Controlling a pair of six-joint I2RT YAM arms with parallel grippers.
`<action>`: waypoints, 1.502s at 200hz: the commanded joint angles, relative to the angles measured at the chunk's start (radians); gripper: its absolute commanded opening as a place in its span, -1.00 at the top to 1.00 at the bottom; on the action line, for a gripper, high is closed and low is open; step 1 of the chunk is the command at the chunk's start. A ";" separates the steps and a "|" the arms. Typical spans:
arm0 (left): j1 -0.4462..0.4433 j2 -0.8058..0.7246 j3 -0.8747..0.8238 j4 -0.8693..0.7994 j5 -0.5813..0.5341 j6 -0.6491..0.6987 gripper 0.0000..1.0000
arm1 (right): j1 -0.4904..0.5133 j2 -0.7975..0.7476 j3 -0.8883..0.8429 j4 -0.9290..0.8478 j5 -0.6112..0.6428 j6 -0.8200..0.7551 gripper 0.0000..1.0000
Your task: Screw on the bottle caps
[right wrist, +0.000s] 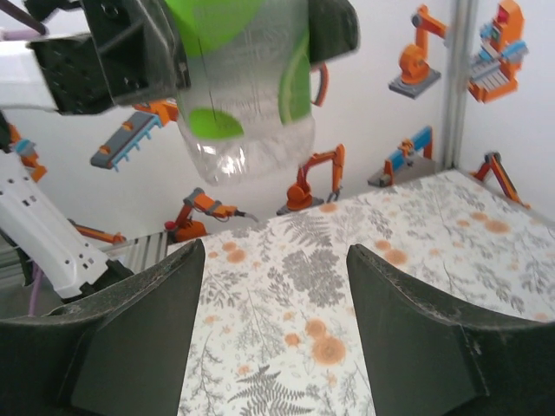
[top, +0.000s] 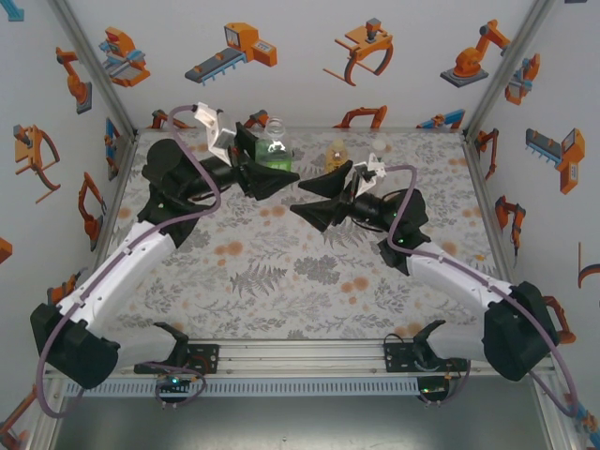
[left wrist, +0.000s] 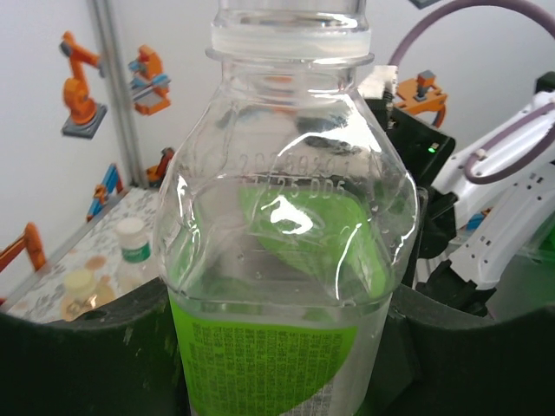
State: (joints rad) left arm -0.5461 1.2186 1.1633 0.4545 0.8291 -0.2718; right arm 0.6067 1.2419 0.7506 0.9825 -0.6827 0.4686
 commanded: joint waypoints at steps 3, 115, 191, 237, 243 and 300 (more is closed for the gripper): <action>0.045 -0.048 0.043 -0.147 0.017 0.052 0.69 | 0.001 -0.064 -0.011 -0.198 0.080 -0.077 -0.23; 0.271 -0.103 0.022 -0.525 0.106 0.215 1.00 | 0.137 0.003 0.230 -1.219 0.580 -0.022 0.15; 0.333 -0.129 -0.079 -0.626 -0.095 0.278 1.00 | 0.328 0.241 0.347 -1.311 0.727 0.156 0.31; 0.337 -0.207 -0.181 -0.558 -0.137 0.318 1.00 | 0.393 0.429 0.482 -1.426 0.726 0.170 0.33; 0.337 -0.212 -0.185 -0.563 -0.149 0.318 1.00 | 0.397 0.447 0.495 -1.435 0.722 0.170 0.32; 0.339 -0.239 -0.189 -0.586 -0.226 0.340 1.00 | 0.463 0.599 0.637 -1.571 0.786 0.197 0.26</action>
State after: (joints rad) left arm -0.2142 0.9958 0.9749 -0.1463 0.6388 0.0380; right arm 1.0359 1.7977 1.3106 -0.4847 0.0444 0.6300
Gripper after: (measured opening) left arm 0.525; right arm 0.365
